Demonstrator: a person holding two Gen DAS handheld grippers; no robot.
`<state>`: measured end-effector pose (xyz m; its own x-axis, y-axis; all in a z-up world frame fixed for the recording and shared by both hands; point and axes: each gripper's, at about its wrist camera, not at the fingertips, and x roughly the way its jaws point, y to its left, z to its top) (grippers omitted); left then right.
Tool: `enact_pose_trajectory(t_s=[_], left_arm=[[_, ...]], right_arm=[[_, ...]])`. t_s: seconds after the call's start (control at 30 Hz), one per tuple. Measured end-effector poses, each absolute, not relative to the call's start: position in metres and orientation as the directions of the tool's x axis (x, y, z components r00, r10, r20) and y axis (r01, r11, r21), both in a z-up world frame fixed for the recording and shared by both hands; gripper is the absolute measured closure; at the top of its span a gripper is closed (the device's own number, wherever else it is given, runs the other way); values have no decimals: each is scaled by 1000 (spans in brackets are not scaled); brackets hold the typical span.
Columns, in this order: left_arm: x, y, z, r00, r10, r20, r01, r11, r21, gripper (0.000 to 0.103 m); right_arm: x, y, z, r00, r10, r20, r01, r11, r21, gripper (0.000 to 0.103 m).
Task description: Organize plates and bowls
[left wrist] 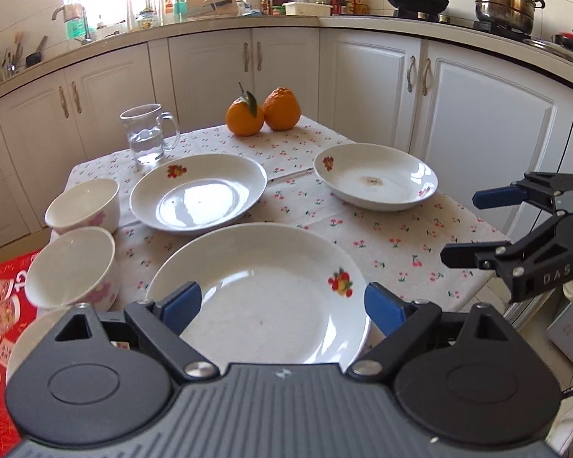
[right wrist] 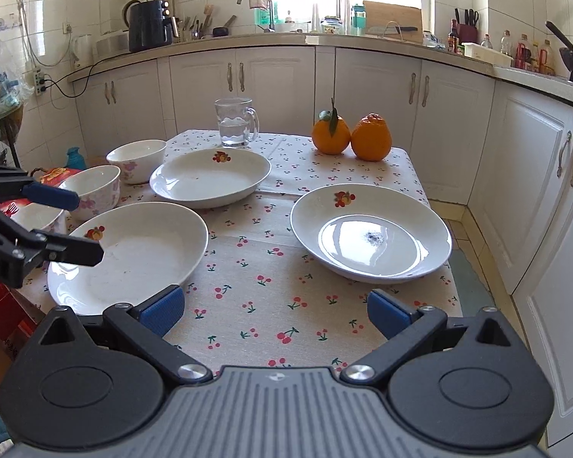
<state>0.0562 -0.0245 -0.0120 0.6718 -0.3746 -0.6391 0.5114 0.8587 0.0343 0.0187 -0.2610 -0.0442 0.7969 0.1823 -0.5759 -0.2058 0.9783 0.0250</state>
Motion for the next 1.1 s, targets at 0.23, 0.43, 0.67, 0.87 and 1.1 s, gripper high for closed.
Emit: enact_pose_trajectory(t_s=[0.23, 0.43, 0.67, 0.87, 1.1], left_arm=[[31, 1, -34, 679, -317, -662, 483, 872, 79, 11], [34, 9, -52, 648, -317, -692, 469, 883, 35, 11], [46, 5, -65, 640, -291, -711, 445, 895, 35, 11], [49, -6, -71, 650, -262, -713, 438, 896, 70, 10], [52, -10, -73, 648, -263, -715, 417, 908, 44, 6]], right_arm=[[18, -246, -47, 771, 221, -597, -253, 967, 31, 0], [22, -237, -43, 767, 223, -601, -266, 964, 19, 0], [29, -231, -42, 755, 233, -613, -292, 956, 5, 0], [44, -230, -45, 725, 264, -636, -335, 942, 9, 0], [71, -223, -48, 641, 381, -666, -471, 881, 51, 0]])
